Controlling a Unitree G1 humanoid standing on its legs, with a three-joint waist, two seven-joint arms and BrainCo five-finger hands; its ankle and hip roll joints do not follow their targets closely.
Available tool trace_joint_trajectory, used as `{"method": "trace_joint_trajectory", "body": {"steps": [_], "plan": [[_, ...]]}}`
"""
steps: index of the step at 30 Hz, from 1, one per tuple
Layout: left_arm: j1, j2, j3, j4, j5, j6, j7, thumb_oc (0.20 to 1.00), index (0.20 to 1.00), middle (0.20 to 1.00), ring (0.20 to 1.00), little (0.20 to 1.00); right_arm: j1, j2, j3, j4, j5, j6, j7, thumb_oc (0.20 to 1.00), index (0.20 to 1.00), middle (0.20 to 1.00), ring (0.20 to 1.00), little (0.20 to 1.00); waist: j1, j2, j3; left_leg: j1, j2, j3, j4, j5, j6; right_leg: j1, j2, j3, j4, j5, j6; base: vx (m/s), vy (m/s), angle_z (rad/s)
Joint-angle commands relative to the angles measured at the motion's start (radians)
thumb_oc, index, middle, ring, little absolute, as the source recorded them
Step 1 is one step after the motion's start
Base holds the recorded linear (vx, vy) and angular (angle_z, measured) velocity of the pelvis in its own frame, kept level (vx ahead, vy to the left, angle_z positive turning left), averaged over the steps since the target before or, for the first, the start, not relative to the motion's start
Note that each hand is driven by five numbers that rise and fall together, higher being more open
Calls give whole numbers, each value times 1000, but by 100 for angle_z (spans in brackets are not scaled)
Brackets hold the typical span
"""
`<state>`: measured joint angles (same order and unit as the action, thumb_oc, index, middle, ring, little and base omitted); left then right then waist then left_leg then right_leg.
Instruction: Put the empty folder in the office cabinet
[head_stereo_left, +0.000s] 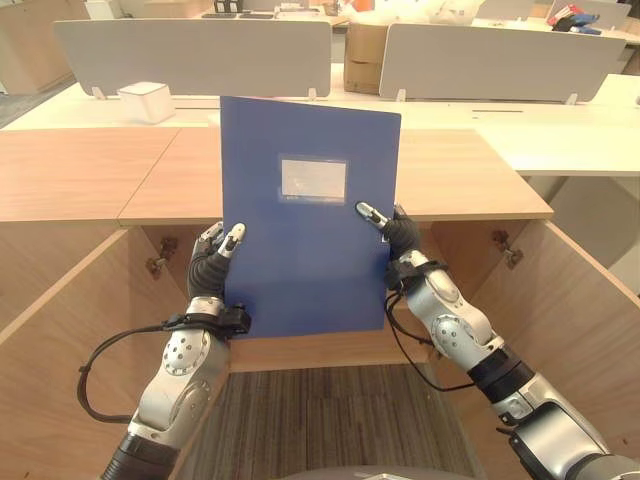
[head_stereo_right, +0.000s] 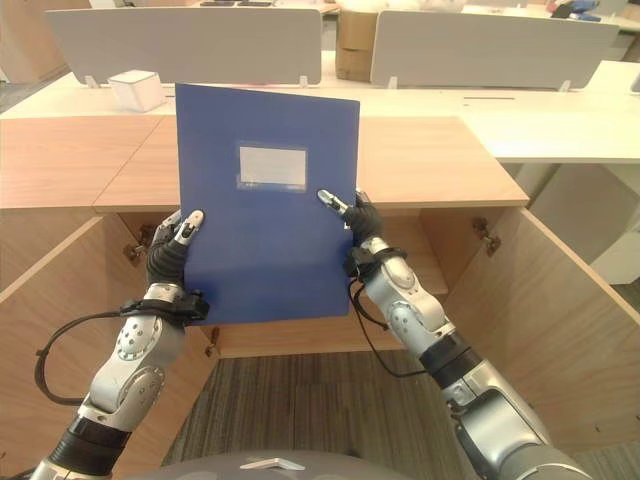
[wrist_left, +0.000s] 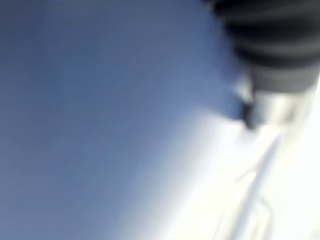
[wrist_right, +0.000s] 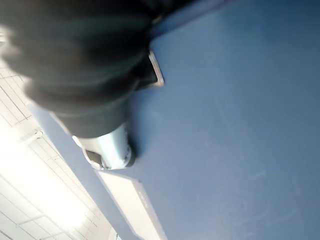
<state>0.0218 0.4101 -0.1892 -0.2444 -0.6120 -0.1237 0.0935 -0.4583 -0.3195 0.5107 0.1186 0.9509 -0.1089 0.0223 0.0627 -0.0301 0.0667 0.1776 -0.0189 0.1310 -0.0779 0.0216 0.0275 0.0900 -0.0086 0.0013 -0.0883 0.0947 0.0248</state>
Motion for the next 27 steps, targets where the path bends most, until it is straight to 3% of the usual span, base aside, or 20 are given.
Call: {"method": "trace_joint_trajectory", "body": {"steps": [1, 6, 8, 11, 16, 22, 27], "plan": [[-46, -12, 2, -58, 16, -51, -15, 1000, 1000, 1000, 1000, 1000, -32, 57, -20, -38, -50, -33, 20, 200, 200, 200, 200, 200, -8, -17, -45, -30, 23, -54, -9, -81, -51, 51, -54, -34, 1, -81, 59, 0, 0, 0], [-41, -14, 13, -41, 67, -49, -1, 1000, 1000, 1000, 1000, 1000, 9, 62, -44, -6, -64, -24, 6, 200, 200, 200, 200, 200, -8, -15, -43, -30, 24, -53, -9, -82, -51, 51, -54, -36, 1, -81, 60, 0, 0, 0], [-31, -5, 55, -49, 96, -62, 12, 1000, 1000, 1000, 1000, 1000, 52, 20, -47, 11, -107, 3, 22, 200, 200, 200, 200, 200, -6, -17, -32, -36, 23, -56, -9, -78, -52, 45, -54, -37, 1, -79, 62, 0, 0, 0], [-15, 39, 109, -63, 134, -66, 5, 1000, 1000, 1000, 1000, 1000, 149, -110, 12, -27, -191, 114, 118, 200, 200, 200, 200, 200, 10, -29, 14, -74, 24, -63, -9, -62, -55, 12, -56, -46, 1, -70, 70, -107, -26, 9], [-34, 89, 155, -43, 169, -86, 9, 1000, 1000, 1000, 1000, 1000, 179, -269, 119, 22, -236, 193, 231, 200, 200, 200, 200, 200, 53, -43, 110, -182, 31, -80, -9, -10, -72, -75, -52, -78, 1, -47, 75, -161, -65, 14], [-101, 90, 160, 5, 214, -104, 59, 1000, 1000, 1000, 1000, 1000, 121, -259, 192, 133, -287, 214, 257, 200, 200, 200, 200, 200, 74, -47, 170, -285, 39, -92, -9, 31, -85, -172, -44, -97, 1, -24, 77, -114, -57, 16], [-61, 68, 154, 126, 308, -94, 99, 1000, 1000, 1000, 1000, 1000, 77, -212, 134, 195, -309, 142, 180, 200, 200, 200, 200, 200, 80, -45, 242, -367, 46, -87, -9, 54, -90, -250, -41, -98, 1, -7, 78, -59, -32, 0]]}}
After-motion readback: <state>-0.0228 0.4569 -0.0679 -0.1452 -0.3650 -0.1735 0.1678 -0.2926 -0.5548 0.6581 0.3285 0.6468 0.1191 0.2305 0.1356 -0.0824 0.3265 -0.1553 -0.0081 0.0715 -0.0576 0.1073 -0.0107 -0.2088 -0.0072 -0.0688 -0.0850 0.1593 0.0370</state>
